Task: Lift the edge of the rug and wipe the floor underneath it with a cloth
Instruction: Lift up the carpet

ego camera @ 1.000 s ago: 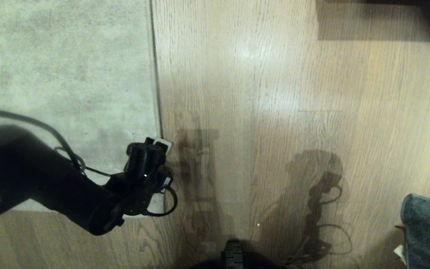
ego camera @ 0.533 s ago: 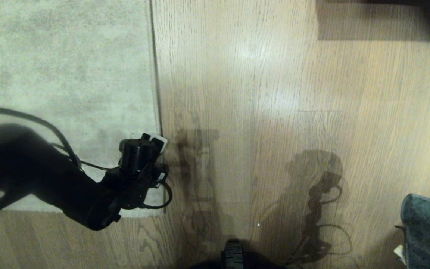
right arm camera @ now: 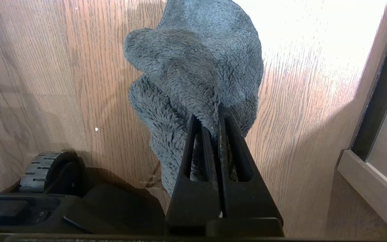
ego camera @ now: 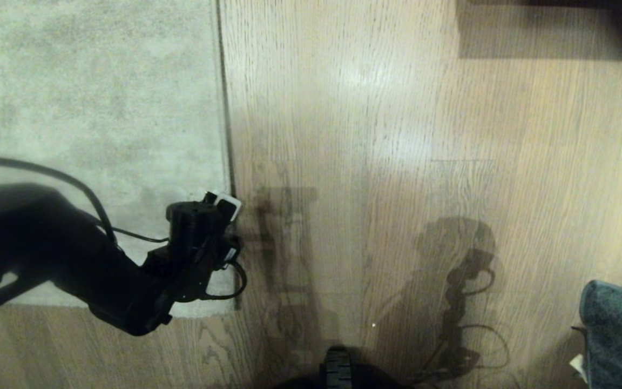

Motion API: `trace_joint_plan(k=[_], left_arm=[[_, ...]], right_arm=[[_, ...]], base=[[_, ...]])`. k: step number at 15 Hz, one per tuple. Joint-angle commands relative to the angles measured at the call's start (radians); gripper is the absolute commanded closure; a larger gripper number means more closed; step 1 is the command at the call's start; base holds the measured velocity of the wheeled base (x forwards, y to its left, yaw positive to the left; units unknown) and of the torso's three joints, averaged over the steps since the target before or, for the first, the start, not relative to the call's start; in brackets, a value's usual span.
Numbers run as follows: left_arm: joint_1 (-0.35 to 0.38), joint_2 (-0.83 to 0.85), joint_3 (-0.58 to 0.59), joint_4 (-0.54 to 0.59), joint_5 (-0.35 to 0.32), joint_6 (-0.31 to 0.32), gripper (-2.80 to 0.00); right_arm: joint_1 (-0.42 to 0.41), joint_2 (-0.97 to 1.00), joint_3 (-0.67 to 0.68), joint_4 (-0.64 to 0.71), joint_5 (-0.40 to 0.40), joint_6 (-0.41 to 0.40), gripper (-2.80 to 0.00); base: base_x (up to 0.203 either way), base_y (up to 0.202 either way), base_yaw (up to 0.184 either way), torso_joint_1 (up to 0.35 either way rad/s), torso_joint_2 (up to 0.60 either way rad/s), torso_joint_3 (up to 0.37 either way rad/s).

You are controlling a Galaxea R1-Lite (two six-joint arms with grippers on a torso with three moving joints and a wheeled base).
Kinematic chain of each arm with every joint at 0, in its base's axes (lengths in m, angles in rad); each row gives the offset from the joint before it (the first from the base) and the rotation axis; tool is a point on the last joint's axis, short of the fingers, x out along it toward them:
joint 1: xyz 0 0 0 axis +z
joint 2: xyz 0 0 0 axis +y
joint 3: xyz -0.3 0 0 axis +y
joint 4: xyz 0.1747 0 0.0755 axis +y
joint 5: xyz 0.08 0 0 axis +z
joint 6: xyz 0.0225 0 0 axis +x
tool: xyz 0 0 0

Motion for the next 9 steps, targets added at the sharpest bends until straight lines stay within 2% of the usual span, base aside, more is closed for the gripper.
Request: trace_joint_plan(k=[1,9], left_arm=[[0.022,-0.029,0.022,-0.003,0.008,0.023,-2.8],[0.088,-0.164,0.102,0.002,0.008,0.12,-2.8]], right_arm=[[0.0,0.001,0.0,0.0,0.0,0.0,0.0],[0.0,0.0,0.0,0.0,0.0,0.0,0.0]], base=[[0.0,0.0,0.0,0.0,0.0,0.0],[0.0,0.0,0.0,0.0,0.0,0.0]])
